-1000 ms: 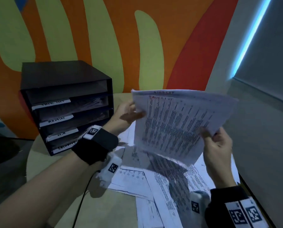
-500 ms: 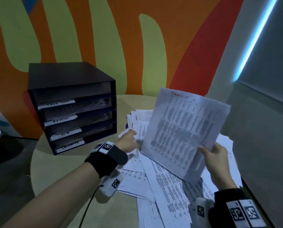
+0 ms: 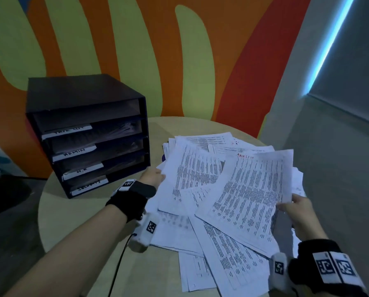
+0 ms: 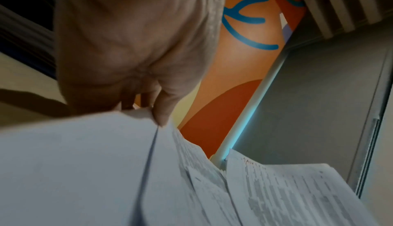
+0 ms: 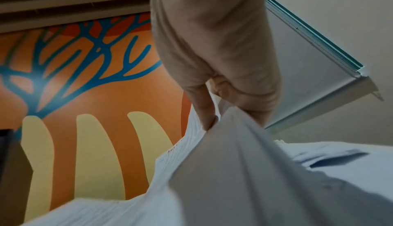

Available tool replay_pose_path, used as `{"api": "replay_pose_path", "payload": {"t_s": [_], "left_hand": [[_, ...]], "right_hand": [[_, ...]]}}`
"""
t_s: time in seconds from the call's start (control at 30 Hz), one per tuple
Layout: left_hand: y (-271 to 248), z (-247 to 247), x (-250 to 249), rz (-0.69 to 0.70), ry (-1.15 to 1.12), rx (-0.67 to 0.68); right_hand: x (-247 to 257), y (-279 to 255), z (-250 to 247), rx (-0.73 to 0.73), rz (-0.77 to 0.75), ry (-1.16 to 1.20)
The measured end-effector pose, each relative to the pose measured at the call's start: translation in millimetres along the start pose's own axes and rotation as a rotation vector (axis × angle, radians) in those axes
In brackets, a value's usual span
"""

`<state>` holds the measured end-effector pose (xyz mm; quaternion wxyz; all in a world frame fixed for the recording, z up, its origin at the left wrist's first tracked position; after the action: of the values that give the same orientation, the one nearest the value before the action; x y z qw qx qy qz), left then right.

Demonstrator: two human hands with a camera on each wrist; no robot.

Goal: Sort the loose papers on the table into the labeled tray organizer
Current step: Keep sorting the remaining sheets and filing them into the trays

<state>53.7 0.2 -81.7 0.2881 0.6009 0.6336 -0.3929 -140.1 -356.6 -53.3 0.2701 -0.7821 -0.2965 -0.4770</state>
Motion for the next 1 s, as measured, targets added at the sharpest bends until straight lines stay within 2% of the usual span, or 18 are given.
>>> {"api": "replay_pose_path", "payload": {"t_s": [0.07, 0.13, 0.33, 0.5, 0.67, 0.87, 0.93, 1.0], "left_hand": [[4.7, -13.6, 4.4, 0.075, -0.145, -0.171], [3.8, -31.4, 6.3, 0.157, -0.149, -0.279], [-4.8, -69.5, 17.7, 0.197, -0.143, -0.409], [-5.3, -77.2, 28.4, 0.194, -0.179, -0.397], [-8.6, -80.0, 26.7, 0.224, -0.106, -0.403], [-11.6, -76.4, 26.0, 0.157, -0.104, -0.361], [-13.9, -74.2, 23.4, 0.131, -0.028, -0.370], [-18.3, -68.8, 16.6, 0.110, 0.127, -0.296]], "right_hand": [[-1.7, 2.3, 0.4, -0.009, 0.011, -0.006], [-2.6, 2.8, 0.7, -0.009, 0.020, -0.006], [7.2, -4.1, 6.3, -0.014, -0.017, 0.002], [9.9, -6.6, 9.8, -0.020, -0.032, -0.023], [11.2, -9.8, 9.1, -0.017, -0.035, -0.036], [13.0, -11.5, 9.6, -0.010, -0.024, -0.022], [13.3, -12.3, 9.8, -0.005, -0.016, -0.021], [13.4, -13.1, 9.5, -0.007, -0.012, -0.020]]}}
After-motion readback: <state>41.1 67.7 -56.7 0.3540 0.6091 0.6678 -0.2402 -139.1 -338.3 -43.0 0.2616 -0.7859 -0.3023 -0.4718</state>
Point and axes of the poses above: each hand's wrist, its own y-axis towards the middle knuckle, its own z-axis out of the palm, x = y × z, the point moved 3 cm from there along y, towards the middle knuckle, and after that the axes turned 1 degree about -x, right-handed, at the moved point
